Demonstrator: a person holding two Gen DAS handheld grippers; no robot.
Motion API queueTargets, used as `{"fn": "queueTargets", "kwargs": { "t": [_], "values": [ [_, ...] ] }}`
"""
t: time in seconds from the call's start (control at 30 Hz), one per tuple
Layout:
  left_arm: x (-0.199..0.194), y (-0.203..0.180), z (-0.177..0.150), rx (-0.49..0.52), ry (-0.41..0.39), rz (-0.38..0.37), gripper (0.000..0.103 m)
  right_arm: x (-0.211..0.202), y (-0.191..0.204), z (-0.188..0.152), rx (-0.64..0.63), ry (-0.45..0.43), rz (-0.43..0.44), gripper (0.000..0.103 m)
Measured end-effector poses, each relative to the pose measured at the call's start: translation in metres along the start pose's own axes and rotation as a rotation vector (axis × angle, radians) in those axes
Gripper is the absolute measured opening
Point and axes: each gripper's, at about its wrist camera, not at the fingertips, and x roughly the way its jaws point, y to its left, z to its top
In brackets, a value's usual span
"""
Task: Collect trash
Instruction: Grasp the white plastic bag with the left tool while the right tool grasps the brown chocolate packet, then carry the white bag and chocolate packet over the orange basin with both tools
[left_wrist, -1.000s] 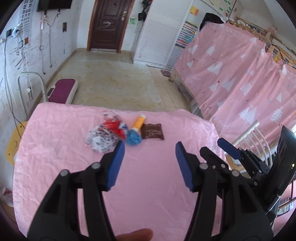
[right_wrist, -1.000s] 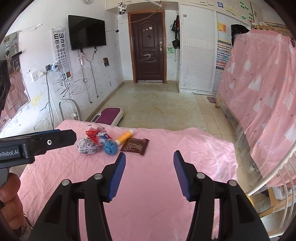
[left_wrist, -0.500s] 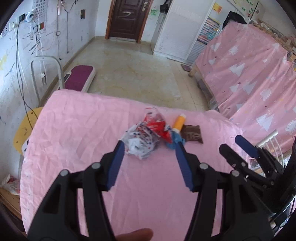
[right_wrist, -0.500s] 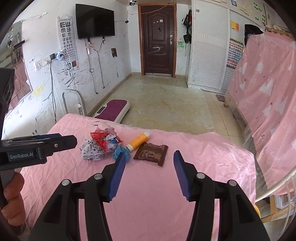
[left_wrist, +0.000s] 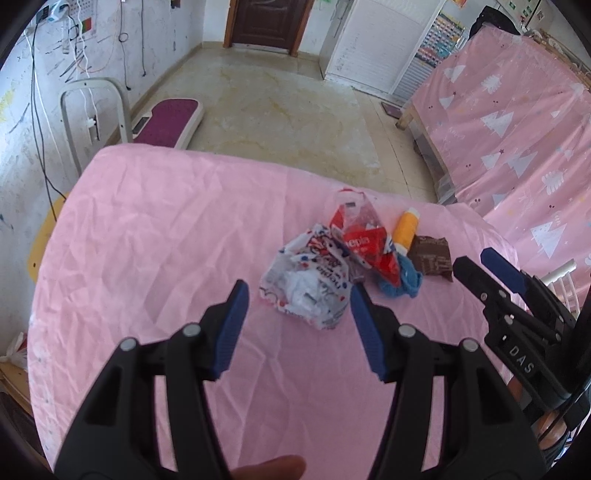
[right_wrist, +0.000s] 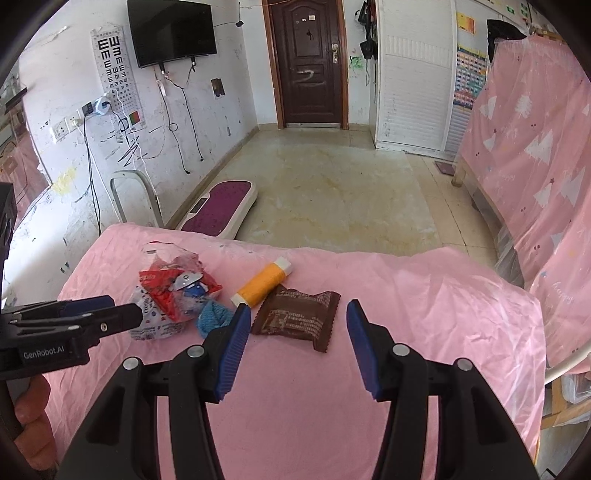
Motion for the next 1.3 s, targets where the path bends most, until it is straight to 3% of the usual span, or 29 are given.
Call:
{"fn": "queueTargets", "kwargs": {
  "t": [0.27, 0.47, 0.53, 0.67, 0.77, 0.9, 1.3],
  "values": [
    [0.022, 0.000, 0.003, -0.003, 0.040, 0.003, 0.055, 0.031, -0.003, 0.003, 0.009, 0.035, -0.009, 0.047],
    [0.022, -0.001, 0.001, 0.006, 0.024, 0.011, 0.055, 0.051, 0.002, 0.003, 0.000, 0.076, 0.007, 0.047],
    [0.022, -0.001, 0.000, 0.009, 0.020, 0.006, 0.050, 0.052, 0.004, 0.002, -0.007, 0.069, 0.003, 0.047],
    [0.021, -0.013, -0.004, 0.055, 0.003, 0.018, 0.042, 0.051, 0.004, 0.000, -0.012, 0.064, -0.002, 0.046],
    [0.017, -0.018, -0.007, 0.076, -0.011, 0.024, 0.037, 0.050, 0.007, -0.002, -0.023, 0.059, -0.017, 0.037],
    [0.011, -0.021, -0.011, 0.094, -0.022, 0.038, 0.036, 0.045, 0.007, -0.005, -0.023, 0.057, -0.019, 0.029],
    [-0.019, -0.026, -0.038, 0.106, -0.056, 0.037, 0.036, 0.005, -0.012, -0.023, 0.028, 0.042, -0.007, 0.024]
  ]
}}
